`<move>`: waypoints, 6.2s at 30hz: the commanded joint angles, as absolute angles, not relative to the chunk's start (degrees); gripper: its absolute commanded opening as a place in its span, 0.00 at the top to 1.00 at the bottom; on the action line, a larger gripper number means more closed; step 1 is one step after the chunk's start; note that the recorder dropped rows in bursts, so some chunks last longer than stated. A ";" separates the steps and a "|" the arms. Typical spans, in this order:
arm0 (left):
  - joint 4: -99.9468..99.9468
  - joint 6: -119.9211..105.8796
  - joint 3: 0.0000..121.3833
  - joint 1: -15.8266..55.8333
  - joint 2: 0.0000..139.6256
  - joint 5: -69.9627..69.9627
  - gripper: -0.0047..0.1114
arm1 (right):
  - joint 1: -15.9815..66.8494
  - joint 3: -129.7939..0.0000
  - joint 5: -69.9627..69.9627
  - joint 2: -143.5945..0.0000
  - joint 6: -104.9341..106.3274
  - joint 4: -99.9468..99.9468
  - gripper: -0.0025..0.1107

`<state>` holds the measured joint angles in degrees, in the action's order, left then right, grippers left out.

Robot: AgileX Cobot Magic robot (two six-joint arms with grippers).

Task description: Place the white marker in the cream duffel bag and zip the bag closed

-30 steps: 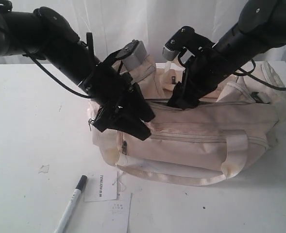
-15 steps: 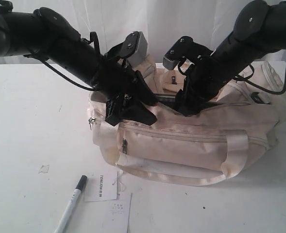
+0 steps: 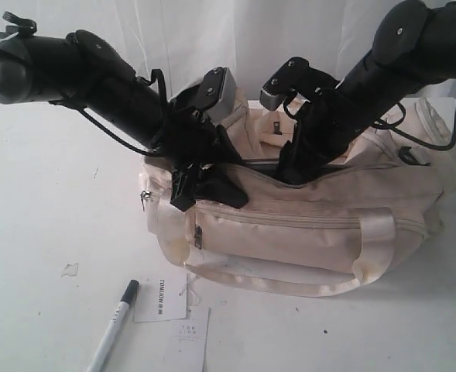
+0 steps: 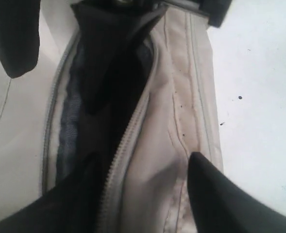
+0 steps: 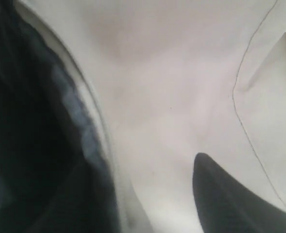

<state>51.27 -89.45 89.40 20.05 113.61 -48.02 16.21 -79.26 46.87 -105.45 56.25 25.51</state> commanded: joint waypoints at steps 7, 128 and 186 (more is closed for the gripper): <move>47.74 -83.05 89.35 20.10 110.57 -53.55 0.96 | 16.24 -79.20 31.17 -105.41 47.37 25.50 0.98; 21.82 -41.69 87.46 16.16 91.17 -36.63 0.96 | 3.83 -115.86 64.41 -113.63 8.74 -2.88 0.98; 24.77 -20.58 39.47 24.70 86.44 -17.04 0.48 | -4.06 -55.96 42.76 -81.66 4.21 1.69 0.98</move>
<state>24.45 -23.63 39.73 24.31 85.18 -18.94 -3.72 -56.39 42.54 -82.11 4.13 1.39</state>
